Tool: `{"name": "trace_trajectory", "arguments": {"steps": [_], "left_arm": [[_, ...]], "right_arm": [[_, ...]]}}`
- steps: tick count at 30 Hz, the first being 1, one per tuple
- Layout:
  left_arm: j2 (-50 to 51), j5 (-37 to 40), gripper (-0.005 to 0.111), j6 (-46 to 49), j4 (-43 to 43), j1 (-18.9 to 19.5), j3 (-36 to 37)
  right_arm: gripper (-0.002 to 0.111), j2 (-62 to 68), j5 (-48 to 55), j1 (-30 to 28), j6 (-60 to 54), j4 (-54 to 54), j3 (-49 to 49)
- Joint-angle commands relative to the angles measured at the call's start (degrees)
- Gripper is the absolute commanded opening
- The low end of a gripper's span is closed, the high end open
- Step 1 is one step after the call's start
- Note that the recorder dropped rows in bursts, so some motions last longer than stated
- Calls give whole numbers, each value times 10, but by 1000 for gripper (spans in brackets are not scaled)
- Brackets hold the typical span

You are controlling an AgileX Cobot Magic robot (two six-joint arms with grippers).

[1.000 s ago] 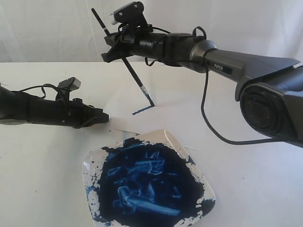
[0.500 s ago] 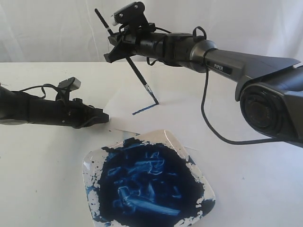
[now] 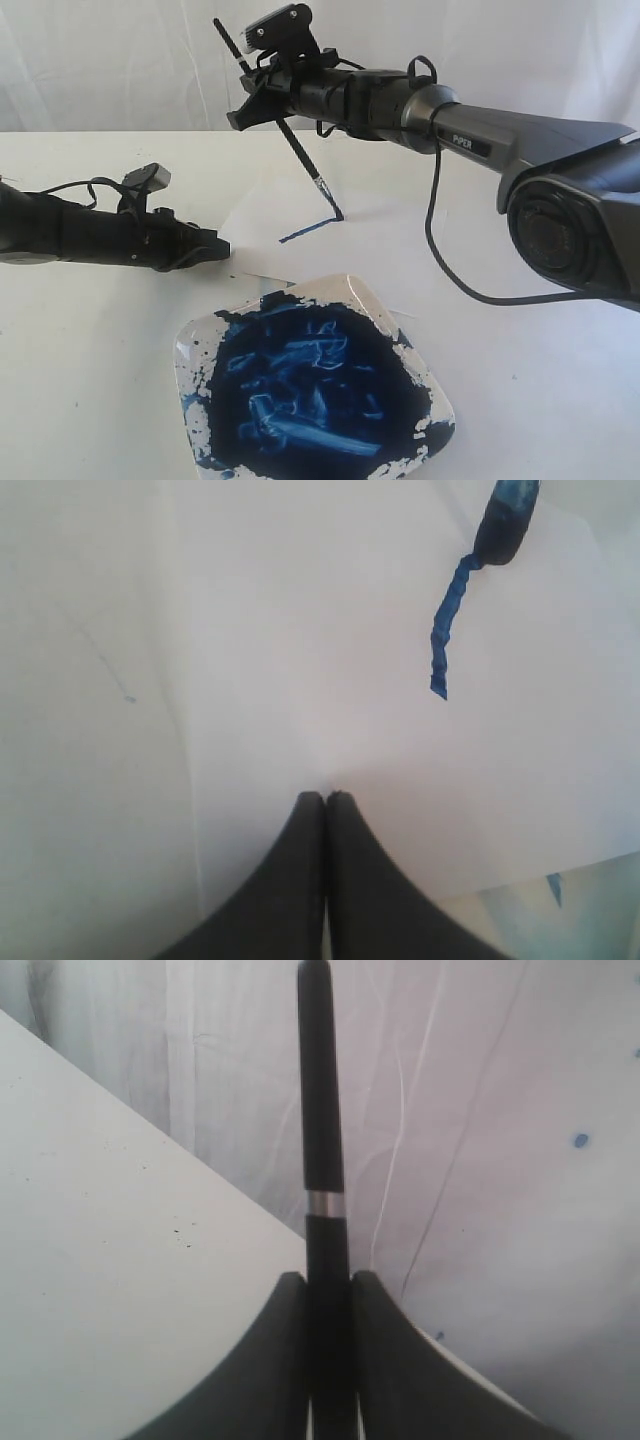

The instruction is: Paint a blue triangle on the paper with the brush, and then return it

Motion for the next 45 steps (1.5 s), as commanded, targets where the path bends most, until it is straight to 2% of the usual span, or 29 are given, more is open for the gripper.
{"name": "trace_trajectory", "arguments": {"steps": [1,17,45], "left_arm": [[2,-5,0,2,8,-3,-1],[2,-5,0,2,8,-3,-1],[2,-5,0,2,8,-3,-1]], "right_arm": [[0,-1,0,-4,-4,1,-4],[0,-1,39,-4,-2,1,-4],[0,-29,43,-4,-2,1,-4]]}}
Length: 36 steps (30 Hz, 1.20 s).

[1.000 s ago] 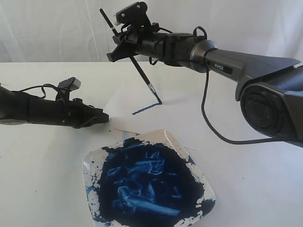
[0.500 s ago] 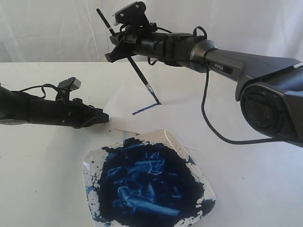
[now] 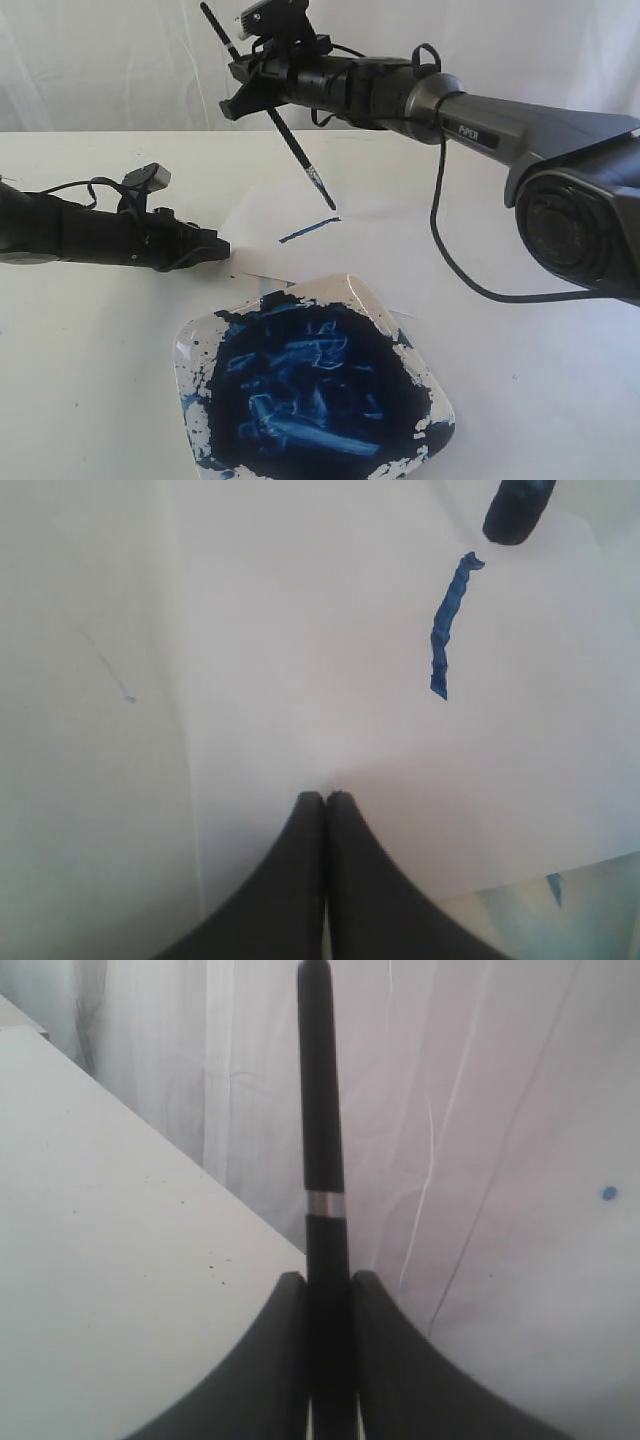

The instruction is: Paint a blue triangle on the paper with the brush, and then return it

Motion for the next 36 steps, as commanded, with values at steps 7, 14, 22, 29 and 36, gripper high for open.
{"name": "trace_trajectory", "arguments": {"steps": [7,14,22,29,36], "left_arm": [[2,-5,0,2,7,-3,-1],[2,-5,0,2,7,-3,-1],[2,-5,0,2,7,-3,-1],[2,-5,0,2,7,-3,-1],[2,-5,0,2,7,-3,-1]], "right_arm": [[0,-15,0,-4,8,0,-4],[0,-15,-4,-4,99,-71,6],[0,-15,6,-4,142,-104,6],[0,-23,32,-4,286,-254,6],[0,-35,93,-4,309,-258,6]]}}
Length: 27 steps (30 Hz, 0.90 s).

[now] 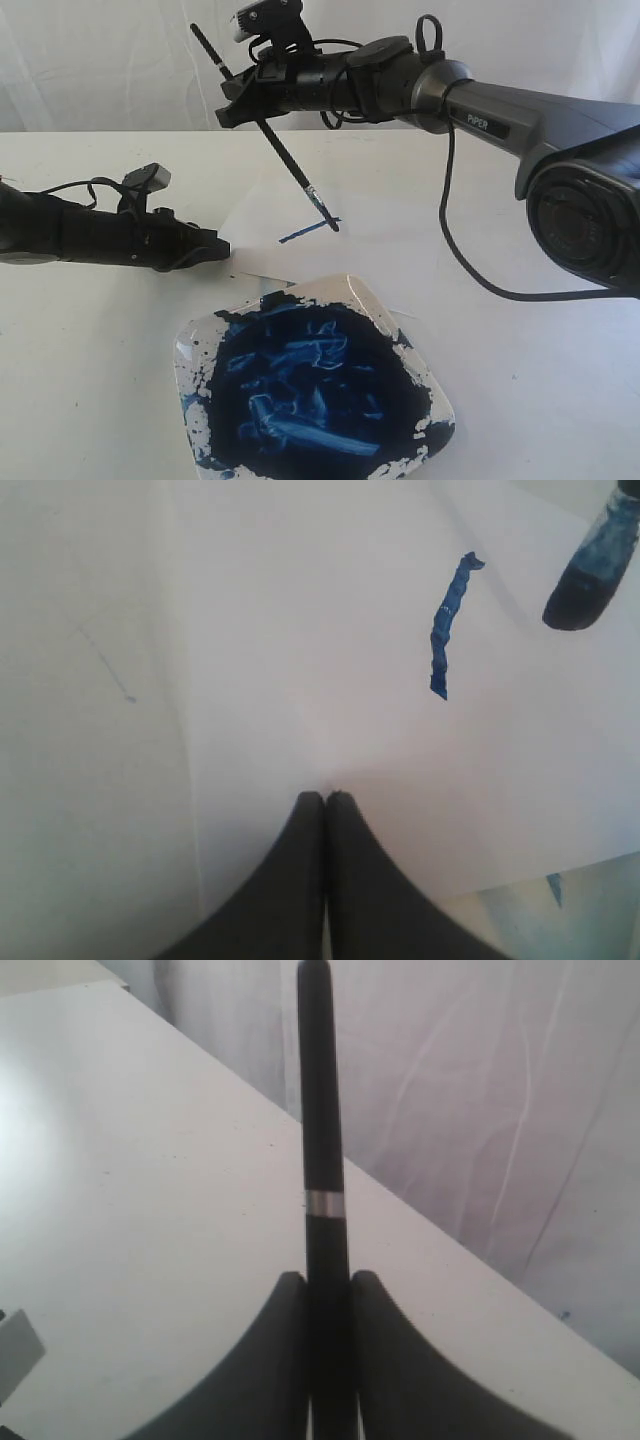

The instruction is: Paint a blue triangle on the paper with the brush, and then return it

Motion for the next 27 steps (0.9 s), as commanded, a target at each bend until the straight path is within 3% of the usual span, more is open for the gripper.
{"name": "trace_trajectory", "arguments": {"steps": [1,9,27], "left_arm": [[2,-5,0,2,7,-3,-1],[2,-5,0,2,7,-3,-1],[2,-5,0,2,7,-3,-1]], "right_arm": [[0,-14,37,-3,25,-16,1],[0,-16,111,-3,91,-112,1],[0,-16,145,-3,93,-118,1]]}}
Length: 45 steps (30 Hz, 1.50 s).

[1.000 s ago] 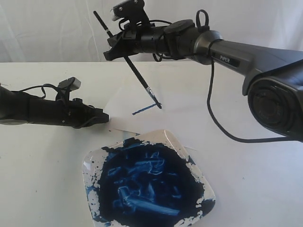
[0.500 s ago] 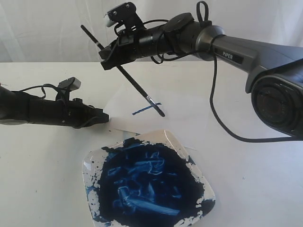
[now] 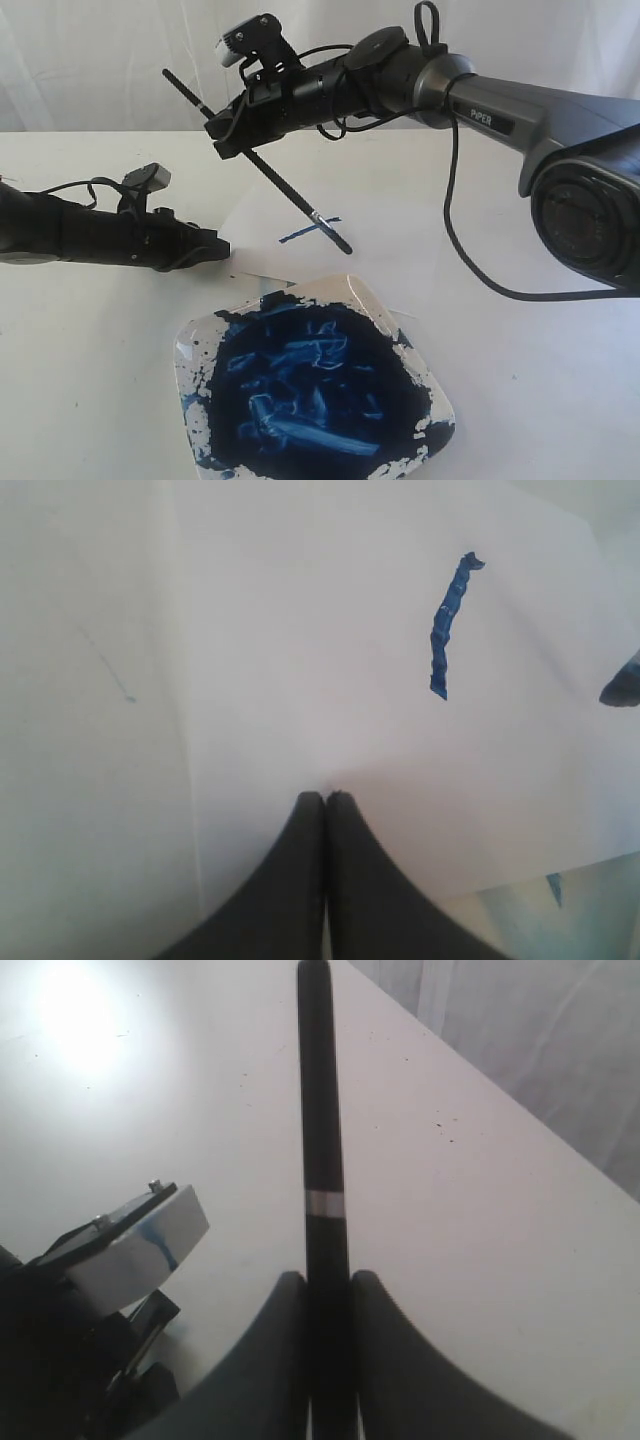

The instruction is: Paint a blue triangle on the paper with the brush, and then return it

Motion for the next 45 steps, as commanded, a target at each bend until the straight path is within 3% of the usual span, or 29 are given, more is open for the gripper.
{"name": "trace_trajectory", "arguments": {"steps": [1,45], "left_arm": [[2,-5,0,2,7,-3,-1],[2,-5,0,2,7,-3,-1]], "right_arm": [[0,-8,3,-3,5,0,1],[0,19,-58,-3,-9,14,1]]}}
